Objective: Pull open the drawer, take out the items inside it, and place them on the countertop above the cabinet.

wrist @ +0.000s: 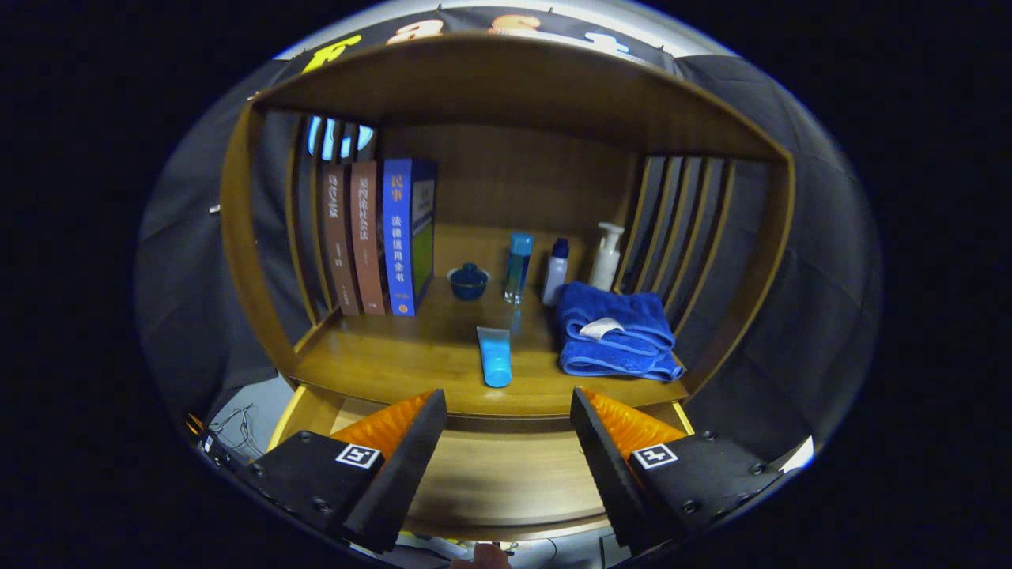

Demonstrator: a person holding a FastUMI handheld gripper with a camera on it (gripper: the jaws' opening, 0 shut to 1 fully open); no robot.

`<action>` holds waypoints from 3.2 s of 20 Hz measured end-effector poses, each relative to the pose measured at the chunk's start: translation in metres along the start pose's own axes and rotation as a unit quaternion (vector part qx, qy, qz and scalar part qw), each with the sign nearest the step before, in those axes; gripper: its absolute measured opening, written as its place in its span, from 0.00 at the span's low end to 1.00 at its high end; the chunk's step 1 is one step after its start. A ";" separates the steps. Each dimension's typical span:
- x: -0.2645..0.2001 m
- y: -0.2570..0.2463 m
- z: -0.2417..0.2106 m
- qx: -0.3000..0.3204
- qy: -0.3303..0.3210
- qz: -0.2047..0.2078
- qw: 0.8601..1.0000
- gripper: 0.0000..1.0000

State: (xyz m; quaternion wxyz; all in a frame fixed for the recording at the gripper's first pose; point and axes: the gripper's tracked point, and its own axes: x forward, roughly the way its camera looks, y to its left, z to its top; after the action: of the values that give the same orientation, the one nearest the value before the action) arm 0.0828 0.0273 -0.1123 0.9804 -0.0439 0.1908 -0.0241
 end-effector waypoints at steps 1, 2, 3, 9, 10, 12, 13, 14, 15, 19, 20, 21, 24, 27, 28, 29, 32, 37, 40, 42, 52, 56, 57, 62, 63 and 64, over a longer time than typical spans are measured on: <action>-0.011 -0.004 -0.004 0.002 -0.022 -0.007 1.000 1.00; -0.022 -0.009 -0.010 -0.003 -0.041 -0.009 0.999 1.00; -0.031 -0.010 -0.017 -0.002 -0.059 -0.008 0.998 0.99; -0.067 -0.014 -0.083 0.019 -0.140 0.013 0.990 0.99; -0.071 -0.012 -0.092 0.017 -0.153 0.016 0.988 0.99; -0.077 -0.005 -0.108 0.018 -0.175 0.028 0.984 0.99; -0.078 -0.004 -0.119 0.017 -0.180 0.030 0.983 0.99; -0.078 -0.005 -0.131 0.016 -0.178 0.029 0.984 0.99; -0.077 -0.006 -0.145 0.017 -0.173 0.026 0.984 0.99; -0.058 -0.004 -0.183 0.030 -0.150 0.023 0.988 0.99; -0.053 -0.003 -0.187 0.024 -0.145 0.023 0.989 0.99; -0.048 -0.002 -0.189 0.020 -0.146 0.023 0.989 0.99; -0.045 0.000 -0.189 0.023 -0.154 0.031 0.987 0.98; -0.039 0.004 -0.207 0.033 -0.128 0.044 0.990 0.99; -0.038 0.002 -0.214 0.017 -0.116 0.042 0.992 0.99; -0.033 -0.003 -0.220 0.007 -0.102 0.033 0.994 0.99; -0.030 -0.002 -0.218 0.024 -0.105 0.038 0.993 0.99; -0.010 -0.002 -0.209 0.032 -0.096 0.046 0.994 1.00; 0.008 -0.001 -0.200 0.042 -0.091 0.048 0.994 1.00; 0.025 0.002 -0.195 0.046 -0.092 0.047 0.994 1.00; 0.069 0.007 -0.189 0.043 -0.078 0.052 0.995 1.00; 0.084 0.006 -0.184 0.048 -0.071 0.054 0.995 1.00; 0.088 0.007 -0.183 0.048 -0.069 0.054 0.995 1.00; 0.108 0.009 -0.176 0.046 -0.063 0.053 0.996 1.00; 0.112 0.009 -0.174 0.046 -0.063 0.053 0.996 1.00; 0.115 0.010 -0.173 0.046 -0.062 0.053 0.996 1.00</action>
State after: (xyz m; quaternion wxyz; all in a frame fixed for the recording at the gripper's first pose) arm 0.1243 0.0164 -0.3161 0.9911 0.0100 0.1307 0.0216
